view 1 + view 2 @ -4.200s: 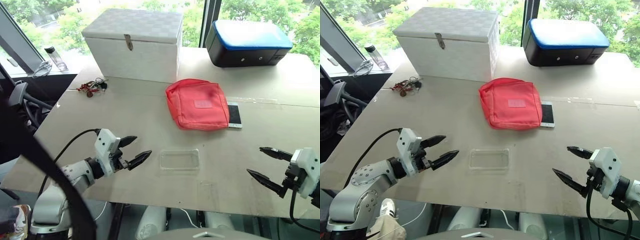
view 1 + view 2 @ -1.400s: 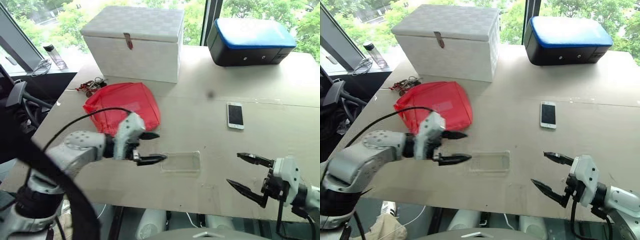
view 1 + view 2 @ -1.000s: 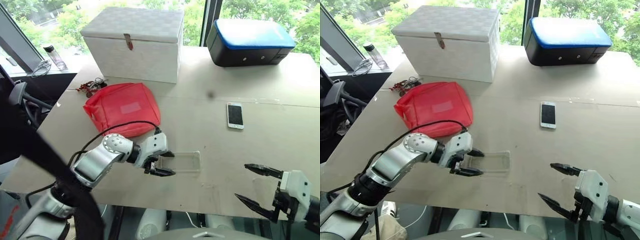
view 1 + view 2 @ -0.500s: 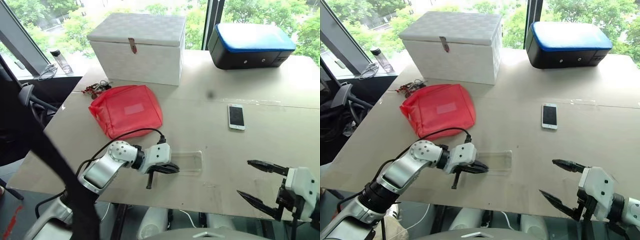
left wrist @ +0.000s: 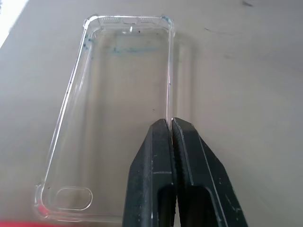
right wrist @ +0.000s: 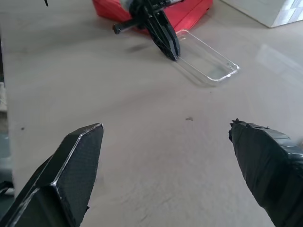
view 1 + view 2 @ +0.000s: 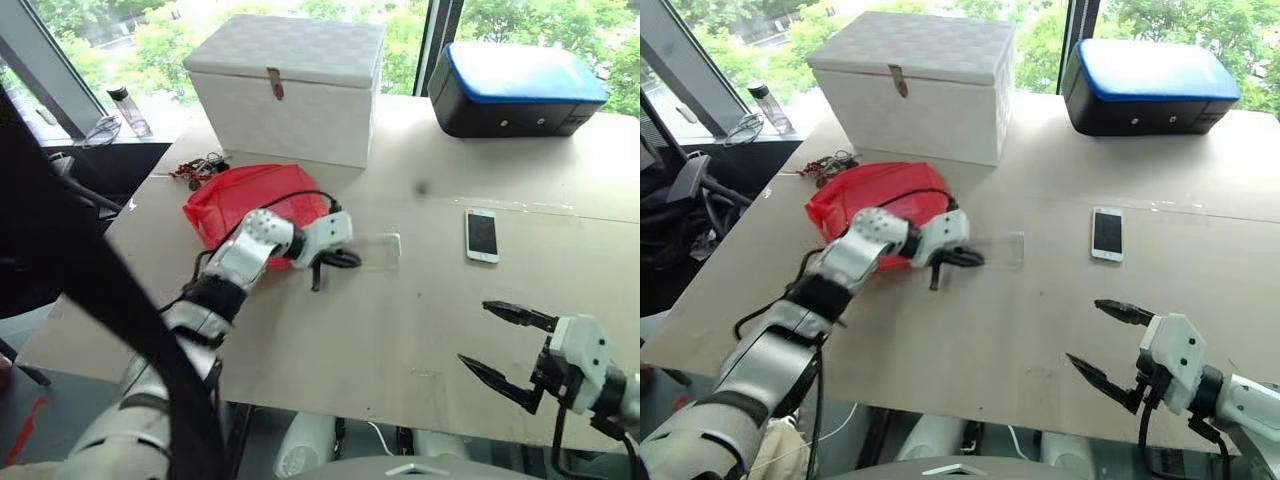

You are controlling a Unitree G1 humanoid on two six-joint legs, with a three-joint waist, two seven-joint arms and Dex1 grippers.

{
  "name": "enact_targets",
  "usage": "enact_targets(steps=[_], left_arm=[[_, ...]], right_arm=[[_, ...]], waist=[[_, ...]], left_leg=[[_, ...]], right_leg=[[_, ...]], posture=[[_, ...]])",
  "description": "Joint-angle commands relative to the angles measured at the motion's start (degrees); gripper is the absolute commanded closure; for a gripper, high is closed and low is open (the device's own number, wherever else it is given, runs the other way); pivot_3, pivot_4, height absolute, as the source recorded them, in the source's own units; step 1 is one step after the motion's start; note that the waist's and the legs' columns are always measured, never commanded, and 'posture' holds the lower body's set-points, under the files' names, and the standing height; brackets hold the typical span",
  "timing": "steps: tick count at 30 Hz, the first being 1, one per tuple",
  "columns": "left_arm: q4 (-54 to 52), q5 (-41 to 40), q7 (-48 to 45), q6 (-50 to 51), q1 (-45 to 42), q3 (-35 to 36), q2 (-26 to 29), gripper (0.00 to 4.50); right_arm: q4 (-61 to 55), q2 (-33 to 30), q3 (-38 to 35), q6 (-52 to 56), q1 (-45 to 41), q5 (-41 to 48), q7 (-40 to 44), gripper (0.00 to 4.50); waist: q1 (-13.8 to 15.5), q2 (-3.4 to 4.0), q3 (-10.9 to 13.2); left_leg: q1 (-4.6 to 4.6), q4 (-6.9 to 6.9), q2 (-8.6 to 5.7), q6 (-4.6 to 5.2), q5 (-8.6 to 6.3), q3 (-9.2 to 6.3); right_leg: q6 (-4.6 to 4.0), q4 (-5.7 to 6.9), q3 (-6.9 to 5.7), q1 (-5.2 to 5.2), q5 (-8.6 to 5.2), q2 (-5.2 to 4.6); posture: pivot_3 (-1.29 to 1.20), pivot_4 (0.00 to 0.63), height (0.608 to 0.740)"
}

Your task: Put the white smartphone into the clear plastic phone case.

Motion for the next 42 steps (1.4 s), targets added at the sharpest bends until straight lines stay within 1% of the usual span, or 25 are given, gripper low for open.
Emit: enact_targets(steps=[1, 3, 5, 6, 7, 9, 12, 15, 18, 20, 24, 25, 26, 27, 28, 29, 30, 32, 34, 37, 40, 42], left_arm=[[11.45, 2.30, 0.64, -5.16, -6.50, 1.03, -5.00, 4.44], [16.56, 2.83, 0.62, -7.07, -10.13, 1.87, -8.11, 4.44], [19.53, 3.37, -0.02, -8.76, -12.12, 2.28, -9.91, 4.44], [20.62, 3.61, -0.55, -9.57, -12.71, 2.41, -10.55, 4.44], [20.79, 3.66, -1.45, -9.90, -12.85, 2.42, -11.01, 4.44], [19.59, 3.18, -3.75, -9.07, -12.27, 2.85, -11.61, 4.44], [15.30, 3.24, -5.45, -6.43, -9.65, 3.03, -11.44, 4.44], [7.55, 3.65, -6.08, -3.58, -5.28, 2.37, -10.81, 4.44], [-2.04, 3.01, -6.43, 1.83, -1.00, 1.94, -10.57, 4.44], [-6.57, 3.39, -6.12, 4.14, 1.21, 1.50, -10.28, 4.44], [-10.70, 3.66, -5.45, 6.38, 3.38, 1.61, -9.70, 4.44], [-11.52, 3.17, -5.74, 7.38, 3.67, 1.89, -9.46, 3.91], [-12.79, 2.39, -6.17, 9.00, 4.02, 2.33, -9.10, 3.69], [-13.77, 1.82, -6.49, 10.31, 4.25, 2.62, -8.86, 3.24], [-15.23, 1.60, -6.50, 11.16, 4.72, 2.92, -8.21, 2.71], [-17.50, 0.98, -6.35, 12.42, 5.55, 3.62, -7.49, 2.32], [-19.20, 0.54, -6.16, 13.35, 6.16, 4.06, -6.96, 1.78], [-25.65, -2.73, -5.88, 15.82, 8.80, 6.79, -5.32, 0.82], [-34.03, -7.69, -4.82, 19.98, 12.64, 10.88, -4.05, 0.04], [-45.06, -13.08, -1.69, 24.36, 19.26, 16.01, -2.11, 0.04], [-51.42, -17.44, 4.13, 27.00, 24.01, 21.23, -3.14, 0.04], [-55.16, -19.00, 6.16, 26.74, 27.35, 23.34, -2.22, 0.04]], right_arm=[[-2.20, 2.72, 1.69, 0.69, -0.24, -0.14, -4.48, 0.00], [-3.64, 4.48, 2.90, 2.29, -0.36, 0.11, -7.37, 0.00], [-4.59, 5.76, 3.86, 3.88, -0.56, -0.15, -10.13, 0.00], [-4.73, 6.27, 4.29, 5.14, -1.11, -0.44, -11.77, 0.00], [-4.76, 6.76, 4.56, 6.87, -1.63, -0.72, -13.71, 0.00], [-5.29, 7.20, 5.05, 10.26, -2.92, -4.38, -18.83, 0.00], [-6.20, 8.98, 4.92, 13.42, -4.56, -3.74, -22.95, 0.00], [-6.22, 9.82, 5.54, 15.85, -7.00, -3.65, -25.09, 0.00], [-5.37, 8.32, 6.52, 19.64, -9.85, -7.29, -28.13, 0.00], [-3.96, 8.16, 5.86, 24.15, -14.29, -6.63, -30.16, 0.00], [-1.08, 8.20, 5.18, 29.60, -21.38, -4.33, -30.65, 0.00], [0.25, 8.09, 5.18, 30.80, -23.28, -4.56, -31.21, 0.00], [1.63, 8.58, 4.80, 33.24, -25.09, -4.10, -32.20, 0.00], [2.45, 8.93, 4.55, 34.95, -26.23, -3.82, -32.83, 0.00], [3.28, 9.10, 5.03, 35.62, -27.55, -4.01, -33.13, 0.00], [3.75, 9.63, 5.61, 36.37, -28.93, -3.69, -33.29, 0.00], [3.98, 9.95, 6.06, 36.77, -29.86, -3.54, -33.33, 0.00], [5.70, 11.43, 7.49, 38.16, -33.03, -4.66, -35.43, 0.00], [8.27, 13.29, 8.86, 38.90, -36.31, -6.19, -37.74, 0.00], [14.50, 16.42, 9.85, 38.62, -41.49, -10.65, -43.59, 0.00], [19.75, 18.48, 10.81, 37.91, -45.04, -13.30, -46.35, 0.00], [23.31, 20.53, 10.49, 37.89, -47.49, -14.32, -48.23, 0.00]], waist=[[-0.05, -0.07, 0.05], [-0.16, -0.08, 0.07], [-0.32, -0.14, 0.11], [-0.38, -0.15, 0.12], [-0.83, -0.15, 0.13], [-1.42, -0.16, 0.15], [-1.55, -0.15, 0.16], [-1.73, -0.11, 0.17], [-1.50, -0.11, 0.17], [-1.49, -0.10, 0.17], [-1.43, -0.10, 0.17], [-1.47, -0.10, 0.17], [-1.50, -0.09, 0.18], [-1.54, -0.09, 0.18], [-1.53, -0.08, 0.18], [-1.54, -0.08, 0.18], [-1.59, -0.05, 0.19], [-2.03, -0.02, 0.20], [-2.62, 0.05, 0.22], [-3.11, 0.08, 0.21], [-2.99, 0.13, 0.19], [-2.98, 0.14, 0.20]], left_leg=[[-0.03, 0.00, -0.03, 0.03, -0.02, -0.03], [-0.19, 0.00, -0.14, 0.11, -0.07, -0.09], [-0.31, 0.02, -0.18, 0.13, -0.09, -0.13], [-0.56, 0.09, -0.20, 0.12, -0.08, -0.14], [-0.60, 0.09, -0.21, 0.12, -0.08, -0.14], [-0.60, 0.09, -0.25, 0.11, -0.08, -0.16], [-0.58, 0.08, -0.25, 0.12, -0.08, -0.17], [-0.54, 0.06, -0.24, 0.12, -0.08, -0.25], [-0.56, 0.09, -0.23, 0.11, -0.07, -0.33], [-0.56, 0.10, -0.26, 0.10, -0.07, -0.34], [-0.56, 0.15, -0.30, 0.09, -0.06, -0.42], [-0.56, 0.15, -0.30, 0.09, -0.07, -0.44], [-0.56, 0.15, -0.30, 0.09, -0.06, -0.46], [-0.56, 0.15, -0.31, 0.09, -0.06, -0.46], [-0.55, 0.15, -0.32, 0.09, -0.06, -0.45], [-0.55, 0.15, -0.32, 0.09, -0.06, -0.46], [-0.56, 0.14, -0.32, 0.07, -0.05, -0.49], [-0.56, 0.12, -0.32, -0.07, 0.03, -0.54], [-0.57, 0.10, -0.34, -0.10, 0.05, -0.67], [-0.57, 0.10, -0.40, -0.16, 0.08, -0.78], [-0.50, 0.08, -0.47, -0.20, 0.10, -0.82], [-0.50, 0.08, -0.49, -0.24, 0.13, -0.82]], right_leg=[[0.07, 0.01, -0.09, -0.01, -0.05, 0.00], [0.19, 0.00, -0.14, -0.10, -0.12, -0.05], [0.24, -0.01, -0.16, -0.20, -0.15, -0.06], [0.24, 0.04, -0.16, -0.45, -0.14, -0.07], [0.24, 0.05, -0.15, -0.49, -0.14, -0.07], [0.24, 0.06, -0.13, -0.51, -0.14, -0.10], [0.24, 0.10, -0.13, -0.51, -0.14, -0.10], [0.23, 0.16, -0.12, -0.51, -0.15, -0.08], [0.23, 0.16, -0.09, -0.51, -0.14, -0.10], [0.23, 0.15, -0.08, -0.48, -0.14, -0.13], [0.23, 0.17, -0.09, -0.45, -0.14, -0.13], [0.23, 0.18, -0.09, -0.44, -0.14, -0.12], [0.22, 0.19, -0.11, -0.43, -0.14, -0.11], [0.22, 0.20, -0.13, -0.44, -0.14, -0.11], [0.22, 0.21, -0.13, -0.44, -0.14, -0.11], [0.22, 0.21, -0.13, -0.44, -0.14, -0.11], [0.22, 0.21, -0.13, -0.44, -0.14, -0.11], [0.22, 0.21, -0.08, -0.46, -0.14, -0.10], [0.22, 0.22, 0.03, -0.51, -0.14, -0.08], [0.22, 0.22, 0.01, -0.51, -0.14, -0.19], [0.21, 0.26, 0.15, -0.52, -0.13, -0.32], [0.21, 0.28, 0.16, -0.54, -0.13, -0.35]], posture=[[0.00, 0.150, 0.740], [0.00, 0.150, 0.740], [0.00, 0.150, 0.740], [0.00, 0.150, 0.740], [0.00, 0.150, 0.740], [0.00, 0.150, 0.740], [0.00, 0.150, 0.740], [0.00, 0.150, 0.740], [0.00, 0.150, 0.740], [0.00, 0.150, 0.740], [0.00, 0.150, 0.740], [0.00, 0.150, 0.740], [0.00, 0.150, 0.740], [0.00, 0.150, 0.740], [0.00, 0.150, 0.740], [0.00, 0.150, 0.740], [0.00, 0.150, 0.740], [0.00, 0.150, 0.740], [0.00, 0.150, 0.740], [0.00, 0.150, 0.740], [0.00, 0.150, 0.740], [0.00, 0.150, 0.740]])
